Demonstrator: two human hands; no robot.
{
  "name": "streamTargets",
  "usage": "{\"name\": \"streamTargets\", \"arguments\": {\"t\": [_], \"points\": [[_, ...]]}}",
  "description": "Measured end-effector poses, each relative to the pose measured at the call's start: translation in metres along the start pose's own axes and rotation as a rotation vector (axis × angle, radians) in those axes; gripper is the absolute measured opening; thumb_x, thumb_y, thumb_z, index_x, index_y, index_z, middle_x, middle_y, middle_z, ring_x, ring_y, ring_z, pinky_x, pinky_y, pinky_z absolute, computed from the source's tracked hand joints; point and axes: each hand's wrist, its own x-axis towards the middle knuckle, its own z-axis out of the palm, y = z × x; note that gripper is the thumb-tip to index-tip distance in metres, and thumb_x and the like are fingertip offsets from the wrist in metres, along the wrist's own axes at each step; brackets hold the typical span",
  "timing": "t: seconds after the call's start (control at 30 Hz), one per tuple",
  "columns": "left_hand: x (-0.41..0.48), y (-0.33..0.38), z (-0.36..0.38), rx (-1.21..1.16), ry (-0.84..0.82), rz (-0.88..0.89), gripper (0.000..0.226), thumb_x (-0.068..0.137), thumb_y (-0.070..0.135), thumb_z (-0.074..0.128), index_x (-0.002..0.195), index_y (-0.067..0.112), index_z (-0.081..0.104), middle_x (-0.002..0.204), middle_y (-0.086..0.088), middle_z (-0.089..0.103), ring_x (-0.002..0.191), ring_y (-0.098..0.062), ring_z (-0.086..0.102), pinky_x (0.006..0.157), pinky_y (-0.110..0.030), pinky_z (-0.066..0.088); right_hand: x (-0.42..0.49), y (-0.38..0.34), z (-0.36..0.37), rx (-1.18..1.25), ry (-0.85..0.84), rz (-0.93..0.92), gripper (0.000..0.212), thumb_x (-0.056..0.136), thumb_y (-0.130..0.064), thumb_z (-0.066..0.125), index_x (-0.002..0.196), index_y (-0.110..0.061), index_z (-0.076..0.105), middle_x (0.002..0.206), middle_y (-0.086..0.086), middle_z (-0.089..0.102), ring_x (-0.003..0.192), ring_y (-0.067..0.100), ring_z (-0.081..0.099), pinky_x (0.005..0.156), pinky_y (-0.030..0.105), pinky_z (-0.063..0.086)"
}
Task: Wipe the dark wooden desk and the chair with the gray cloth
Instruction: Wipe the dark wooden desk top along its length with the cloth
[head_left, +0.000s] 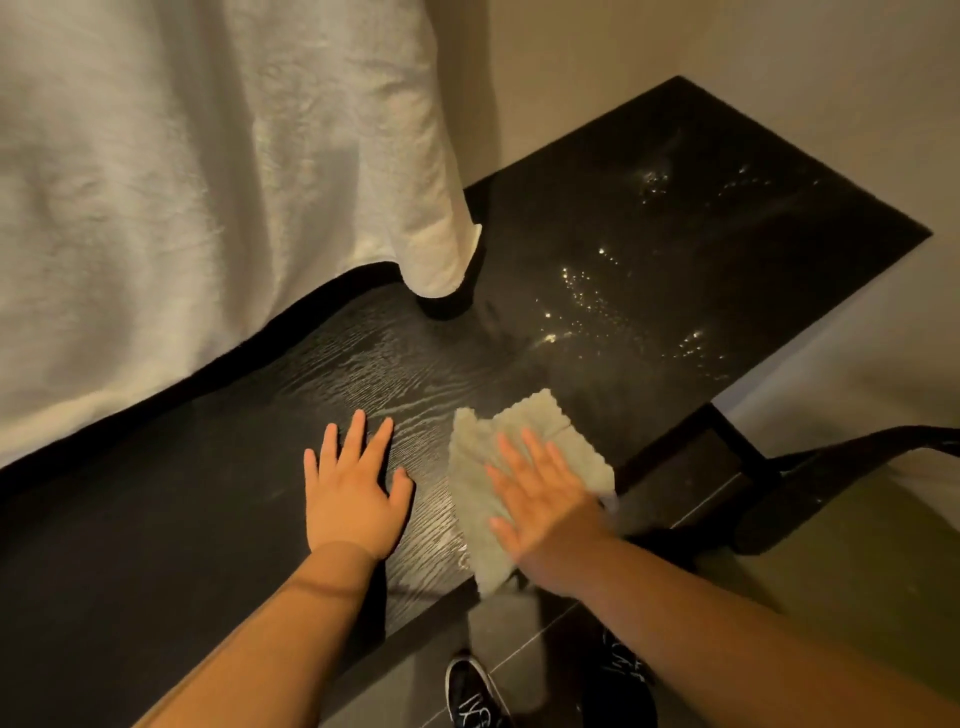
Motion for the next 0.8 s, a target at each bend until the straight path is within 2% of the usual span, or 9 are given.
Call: {"name": "streamTargets", "arguments": {"t": [0.07, 0.13, 0.3, 0.37, 0.43, 0.53, 0.63, 0.7, 0.8], "points": [[0.0, 0.013, 0.001, -0.051, 0.024, -0.084, 0.065, 0.098, 0.05, 0.037, 0.161, 0.033, 0.04, 0.173, -0.001, 0.024, 0.16, -0.036, 0.016, 0.128, -0.06, 0.013, 0.0, 0.011, -0.005, -0.035, -0.013, -0.147, 0.067, 0.103, -0.058, 0.031, 0.161, -0.024, 0.039, 0.176, 0.004, 0.005, 0.162, 0.027, -0.003, 0.128, 0.046, 0.005], [0.004, 0.039, 0.001, -0.116, 0.017, -0.198, 0.06, 0.103, 0.044, 0.044, 0.161, 0.031, 0.039, 0.174, -0.003, 0.019, 0.16, -0.037, 0.011, 0.128, -0.062, 0.008, 0.007, 0.044, -0.019, -0.057, -0.08, -0.189, 0.071, 0.104, -0.064, 0.023, 0.166, -0.03, 0.021, 0.174, -0.005, -0.016, 0.159, 0.019, -0.021, 0.128, 0.042, -0.007], [0.028, 0.109, 0.007, -0.117, -0.048, -0.187, 0.069, 0.103, 0.059, 0.034, 0.166, 0.038, 0.015, 0.177, -0.001, -0.002, 0.161, -0.036, -0.009, 0.126, -0.065, -0.004, 0.02, 0.12, -0.049, -0.078, -0.131, 0.035, 0.075, 0.101, -0.071, 0.008, 0.165, -0.035, -0.007, 0.166, -0.01, -0.038, 0.15, 0.014, -0.042, 0.129, 0.044, -0.012], [0.031, 0.118, 0.011, -0.064, -0.049, -0.203, 0.072, 0.102, 0.062, 0.026, 0.167, 0.04, 0.007, 0.177, -0.001, -0.006, 0.161, -0.036, -0.012, 0.127, -0.064, -0.004, 0.02, 0.121, -0.044, -0.053, -0.093, 0.069, 0.074, 0.102, -0.067, 0.011, 0.165, -0.031, -0.002, 0.169, -0.005, -0.032, 0.153, 0.018, -0.037, 0.13, 0.045, -0.01], [0.031, 0.118, 0.013, -0.05, -0.04, -0.216, 0.073, 0.101, 0.063, 0.025, 0.167, 0.039, 0.007, 0.177, -0.001, -0.005, 0.161, -0.036, -0.01, 0.127, -0.064, -0.002, 0.017, 0.105, -0.033, -0.03, 0.008, 0.049, 0.072, 0.105, -0.06, 0.022, 0.166, -0.022, 0.019, 0.175, 0.005, -0.013, 0.16, 0.028, -0.019, 0.131, 0.05, 0.001], [0.029, 0.118, 0.014, -0.048, -0.007, -0.21, 0.074, 0.099, 0.063, 0.027, 0.167, 0.039, 0.012, 0.177, -0.001, 0.0, 0.161, -0.036, -0.006, 0.127, -0.063, 0.001, 0.013, 0.083, -0.019, -0.01, 0.018, -0.1, 0.069, 0.103, -0.057, 0.035, 0.16, -0.017, 0.041, 0.175, 0.011, 0.005, 0.162, 0.034, -0.003, 0.129, 0.053, 0.009], [0.029, 0.119, 0.015, -0.056, 0.002, -0.222, 0.073, 0.098, 0.063, 0.028, 0.167, 0.039, 0.015, 0.177, 0.0, 0.002, 0.162, -0.035, -0.005, 0.128, -0.062, 0.001, 0.022, 0.103, -0.034, -0.108, -0.105, -0.285, 0.072, 0.104, -0.065, 0.025, 0.166, -0.028, 0.018, 0.174, -0.001, -0.02, 0.158, 0.021, -0.026, 0.127, 0.045, -0.01], [0.028, 0.119, 0.014, -0.063, -0.008, -0.225, 0.073, 0.099, 0.063, 0.028, 0.167, 0.04, 0.015, 0.177, 0.002, 0.001, 0.162, -0.034, -0.006, 0.129, -0.06, 0.0, 0.035, 0.138, -0.051, -0.097, -0.156, -0.381, 0.074, 0.102, -0.07, 0.022, 0.166, -0.035, 0.014, 0.171, -0.01, -0.027, 0.155, 0.014, -0.032, 0.128, 0.043, -0.011], [0.03, 0.119, 0.013, -0.062, -0.006, -0.228, 0.072, 0.1, 0.062, 0.03, 0.166, 0.041, 0.014, 0.177, 0.003, 0.0, 0.162, -0.032, -0.007, 0.129, -0.059, -0.001, 0.058, 0.181, -0.073, -0.128, -0.153, -0.275, 0.08, 0.099, -0.077, 0.015, 0.168, -0.036, 0.007, 0.17, -0.01, -0.03, 0.154, 0.013, -0.034, 0.13, 0.046, -0.009]]}}
